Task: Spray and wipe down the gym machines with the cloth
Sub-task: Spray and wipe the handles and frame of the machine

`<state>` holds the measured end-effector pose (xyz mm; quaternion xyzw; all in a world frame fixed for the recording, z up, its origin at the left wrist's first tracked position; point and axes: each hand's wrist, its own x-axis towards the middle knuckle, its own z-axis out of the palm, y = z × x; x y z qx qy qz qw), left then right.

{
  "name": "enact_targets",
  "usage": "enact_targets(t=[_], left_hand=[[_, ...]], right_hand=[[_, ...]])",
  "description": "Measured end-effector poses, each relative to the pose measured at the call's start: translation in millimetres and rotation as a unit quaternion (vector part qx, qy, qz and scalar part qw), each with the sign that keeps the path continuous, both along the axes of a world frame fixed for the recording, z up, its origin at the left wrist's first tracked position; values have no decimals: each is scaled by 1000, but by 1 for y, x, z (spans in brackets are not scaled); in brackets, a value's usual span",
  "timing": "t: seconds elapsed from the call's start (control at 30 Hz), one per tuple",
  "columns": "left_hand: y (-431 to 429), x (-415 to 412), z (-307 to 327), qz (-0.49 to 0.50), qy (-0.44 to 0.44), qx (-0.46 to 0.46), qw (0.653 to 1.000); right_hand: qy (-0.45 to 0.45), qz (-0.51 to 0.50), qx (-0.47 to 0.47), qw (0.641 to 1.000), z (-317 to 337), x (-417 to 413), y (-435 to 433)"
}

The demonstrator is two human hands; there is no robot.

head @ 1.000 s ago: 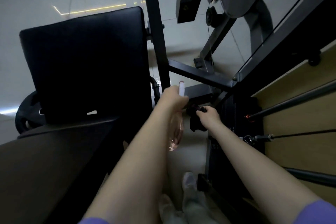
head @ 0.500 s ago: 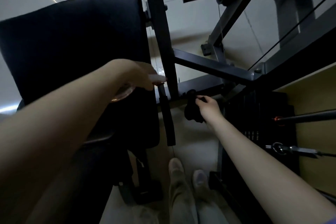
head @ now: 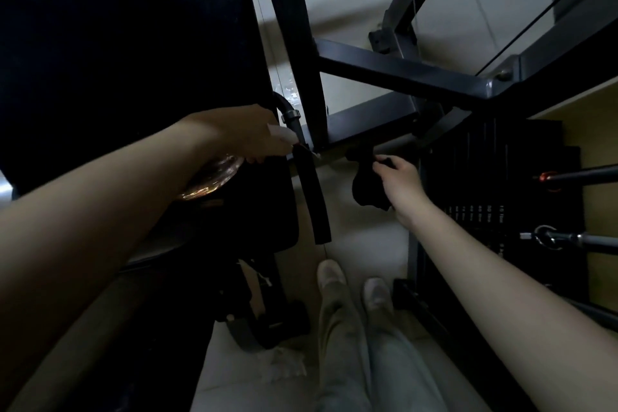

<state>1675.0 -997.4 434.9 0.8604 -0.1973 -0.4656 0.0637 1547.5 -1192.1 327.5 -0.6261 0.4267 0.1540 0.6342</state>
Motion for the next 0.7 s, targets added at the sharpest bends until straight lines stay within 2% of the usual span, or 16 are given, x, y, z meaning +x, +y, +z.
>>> enact_targets(t=[0.13, 0.3, 0.37, 0.7], left_hand=[[-2, -8, -9, 2, -3, 34, 999], [-5, -14, -20, 8, 56, 93, 994], [-1, -17, -20, -9, 78, 95, 992], [-1, -27, -17, -16, 61, 94, 994]], right_hand=[[-11, -15, 15, 1000, 2, -2, 2], [-29, -25, 23, 999, 5, 0, 6], [-35, -27, 26, 999, 6, 1, 7], [-41, -41, 31, 998, 4, -8, 7]])
